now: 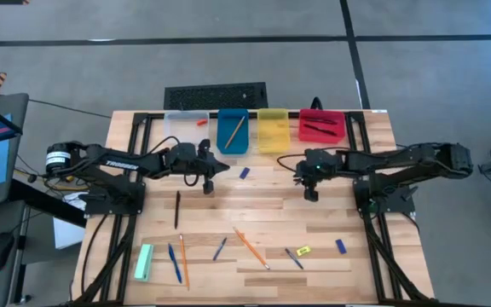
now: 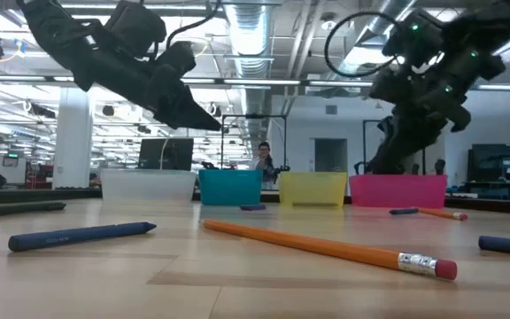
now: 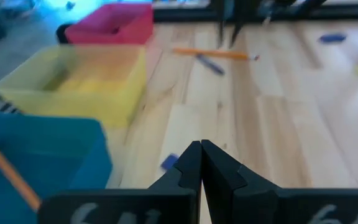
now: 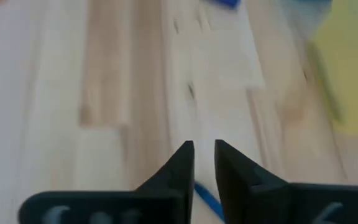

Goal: Sort crayons/erasers/pens/pencils in bins
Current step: Put the blue crayon into the yellow bin

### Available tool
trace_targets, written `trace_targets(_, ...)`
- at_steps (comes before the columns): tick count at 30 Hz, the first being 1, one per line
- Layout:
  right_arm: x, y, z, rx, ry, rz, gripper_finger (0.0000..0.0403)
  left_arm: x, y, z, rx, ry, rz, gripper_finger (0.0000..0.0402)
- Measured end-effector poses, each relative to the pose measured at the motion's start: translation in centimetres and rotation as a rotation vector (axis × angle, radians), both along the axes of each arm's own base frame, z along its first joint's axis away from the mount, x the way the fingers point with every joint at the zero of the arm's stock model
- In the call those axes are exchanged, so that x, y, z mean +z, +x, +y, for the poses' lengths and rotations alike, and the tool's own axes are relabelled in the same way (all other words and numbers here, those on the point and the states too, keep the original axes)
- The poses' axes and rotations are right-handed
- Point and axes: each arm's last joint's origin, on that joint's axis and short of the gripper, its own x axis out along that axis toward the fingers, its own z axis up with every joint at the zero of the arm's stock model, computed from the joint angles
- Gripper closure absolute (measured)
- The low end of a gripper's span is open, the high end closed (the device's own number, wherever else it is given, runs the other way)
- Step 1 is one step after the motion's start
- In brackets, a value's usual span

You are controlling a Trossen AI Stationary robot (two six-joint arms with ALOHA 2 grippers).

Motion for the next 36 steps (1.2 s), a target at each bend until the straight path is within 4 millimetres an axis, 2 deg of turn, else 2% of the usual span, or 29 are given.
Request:
trace_targets(7,0.2,0.2,-0.8,-0.001,0.000,0.227,0.0275,-1.3,-1.6,-0.5,-0.016,-0.029,-0.156,0.0401)
trace_targets(12,-0.4,1.3,-1.4,0.060,-0.044,0.367,0.0236,-1.6,-2.4,-0.7,-0.011,-0.035,-0.208,0.0401)
trace_targets(16,-1.1,2.5,-2.0,0.104,-0.084,0.470,0.0220,-1.6,-2.6,-0.7,-0.007,-0.026,-0.238,0.0401)
trace_targets(22,-2.2,4.0,-2.5,0.170,-0.082,0.595,0.0228,-1.7,-2.6,-0.7,-0.010,-0.010,-0.231,0.0401)
trace_targets(32,-4.1,4.6,-2.6,0.232,-0.089,0.683,0.0263,-1.7,-2.6,-0.7,-0.014,0.004,-0.226,0.0401)
trace_targets(36,-4.2,4.6,-2.6,0.236,-0.091,0.682,0.0284,-1.7,-2.6,-0.7,-0.014,0.003,-0.222,0.0401)
